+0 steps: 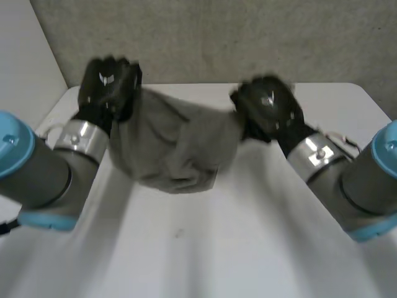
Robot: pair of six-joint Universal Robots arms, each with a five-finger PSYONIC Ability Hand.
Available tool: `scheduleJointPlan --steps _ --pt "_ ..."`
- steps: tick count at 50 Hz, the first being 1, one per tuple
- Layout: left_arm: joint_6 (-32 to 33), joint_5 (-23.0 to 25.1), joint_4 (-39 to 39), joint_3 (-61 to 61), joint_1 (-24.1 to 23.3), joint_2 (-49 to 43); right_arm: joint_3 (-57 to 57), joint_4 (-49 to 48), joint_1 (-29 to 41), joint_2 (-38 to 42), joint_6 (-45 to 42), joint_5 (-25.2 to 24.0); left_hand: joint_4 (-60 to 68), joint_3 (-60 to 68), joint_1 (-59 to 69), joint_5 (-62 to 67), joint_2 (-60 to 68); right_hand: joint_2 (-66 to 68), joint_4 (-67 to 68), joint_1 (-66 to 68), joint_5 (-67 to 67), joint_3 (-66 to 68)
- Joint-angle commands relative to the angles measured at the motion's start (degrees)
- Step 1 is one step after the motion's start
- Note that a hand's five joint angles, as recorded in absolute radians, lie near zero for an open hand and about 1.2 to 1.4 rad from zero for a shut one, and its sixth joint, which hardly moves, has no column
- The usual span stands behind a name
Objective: Fold the towel.
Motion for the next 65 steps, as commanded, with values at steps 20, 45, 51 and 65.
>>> scheduleJointPlan --steps 20,45,51,65 --pt "0.15 -9.18 -30.92 -10.13 -12.25 12.45 -9.6 45.06 -13.33 -4.45 8.24 -10.94 10.29 10.3 11.41 10.56 10.22 -56.95 -58.84 -47.3 -51.84 -57.82" --pt "10.26 -9.72 -32.16 -1.17 -12.26 28.12 -31.06 56.58 -0.76 14.62 20.51 -13.58 10.29 10.3 11.41 10.56 10.22 -44.25 -46.14 -34.6 -39.14 -45.13" --pt "10.44 -9.81 -32.16 -1.17 -12.08 28.73 -31.68 56.4 -0.59 17.34 20.6 -16.92 10.29 10.3 11.41 10.56 10.22 -26.25 -28.14 -16.6 -21.14 -27.13" --pt "10.53 -9.81 -31.98 -0.99 -10.77 29.43 -37.3 56.14 -0.68 26.65 14.99 -15.96 10.29 10.3 11.41 10.56 10.22 -28.09 -29.98 -18.43 -22.98 -28.96"
